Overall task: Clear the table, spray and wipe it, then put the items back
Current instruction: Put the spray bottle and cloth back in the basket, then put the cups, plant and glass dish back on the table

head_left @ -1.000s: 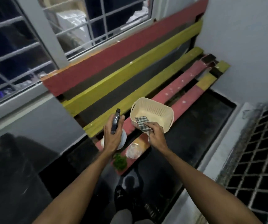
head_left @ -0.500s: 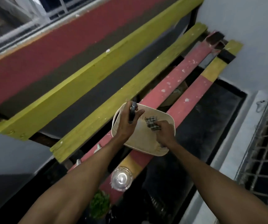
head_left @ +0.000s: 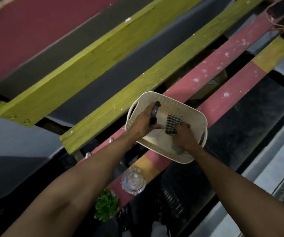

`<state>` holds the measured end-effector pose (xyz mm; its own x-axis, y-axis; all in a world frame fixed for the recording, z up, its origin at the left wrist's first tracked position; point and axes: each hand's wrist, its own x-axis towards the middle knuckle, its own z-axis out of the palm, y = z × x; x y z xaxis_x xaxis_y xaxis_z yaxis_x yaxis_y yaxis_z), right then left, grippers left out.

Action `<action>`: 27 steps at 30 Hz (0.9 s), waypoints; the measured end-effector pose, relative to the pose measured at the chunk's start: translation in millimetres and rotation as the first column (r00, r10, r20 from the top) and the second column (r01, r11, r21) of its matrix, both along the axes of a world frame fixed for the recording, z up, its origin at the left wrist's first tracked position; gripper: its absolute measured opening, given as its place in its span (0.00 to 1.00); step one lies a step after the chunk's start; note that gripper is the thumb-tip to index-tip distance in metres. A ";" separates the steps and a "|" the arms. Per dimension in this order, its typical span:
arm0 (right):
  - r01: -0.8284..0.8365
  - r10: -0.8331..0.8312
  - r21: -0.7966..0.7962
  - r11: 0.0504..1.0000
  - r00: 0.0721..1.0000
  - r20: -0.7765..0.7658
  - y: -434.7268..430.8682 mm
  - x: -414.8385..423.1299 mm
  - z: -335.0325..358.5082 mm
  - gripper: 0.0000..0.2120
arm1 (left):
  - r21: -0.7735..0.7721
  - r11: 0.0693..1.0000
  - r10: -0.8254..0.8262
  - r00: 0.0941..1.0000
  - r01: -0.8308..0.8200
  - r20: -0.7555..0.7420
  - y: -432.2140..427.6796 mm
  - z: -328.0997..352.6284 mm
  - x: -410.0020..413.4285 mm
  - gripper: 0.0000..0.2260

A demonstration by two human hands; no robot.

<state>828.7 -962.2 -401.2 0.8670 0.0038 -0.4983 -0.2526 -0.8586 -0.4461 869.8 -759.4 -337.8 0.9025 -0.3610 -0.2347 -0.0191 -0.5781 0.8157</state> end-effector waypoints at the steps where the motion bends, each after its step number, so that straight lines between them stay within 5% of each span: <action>1: 0.009 -0.009 0.006 1.000 1.000 0.014 2.0 -0.7 7.8 0.20 | 0.070 0.997 -0.029 0.999 0.031 -0.019 4.9 4.0 -1.0 0.41; 4: 0.081 -0.084 0.025 0.996 0.985 0.148 8.4 -7.0 43.5 0.11 | 0.246 0.960 -0.119 0.991 0.130 -0.060 21.6 17.7 -7.1 0.47; 7: 0.205 -0.213 0.060 0.977 0.928 0.304 29.4 -26.4 94.2 0.14 | 0.193 0.980 -0.047 0.999 0.045 0.007 44.0 50.4 -26.7 0.39; 9: 0.284 -0.299 0.104 0.953 0.830 0.471 56.9 -50.4 128.3 0.14 | 0.084 0.977 0.184 0.972 -0.198 0.148 66.4 74.0 -51.5 0.29; 12: 0.122 -0.236 0.215 0.969 0.712 0.662 116.6 -96.8 163.3 0.09 | -0.084 0.779 0.622 0.750 -0.621 0.225 116.8 90.1 -110.8 0.16; 15: -0.190 0.010 0.256 0.948 0.820 0.572 172.1 -127.2 140.7 0.06 | -0.040 0.559 0.817 0.542 -0.828 0.199 168.3 64.8 -174.0 0.16; 17: -0.208 0.083 0.282 0.937 0.913 0.400 194.1 -127.9 108.7 0.10 | 0.057 0.515 0.851 0.518 -0.855 0.084 189.3 42.1 -198.7 0.24; 21: -0.183 0.151 0.230 0.956 0.977 0.148 219.2 -118.0 45.3 0.34 | 0.165 0.600 0.800 0.586 -0.783 -0.131 220.5 -9.1 -223.2 0.41; 27: -0.214 0.178 0.143 0.966 0.957 0.227 243.0 -92.8 -7.1 0.41 | 0.142 0.705 0.709 0.690 -0.695 -0.144 218.4 -65.6 -224.1 0.44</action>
<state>735.9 -719.1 -408.3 0.9259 0.2508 -0.2826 0.0284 -0.7920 -0.6099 645.8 -541.0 -403.4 0.8260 0.3851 -0.4116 0.5539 -0.4192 0.7193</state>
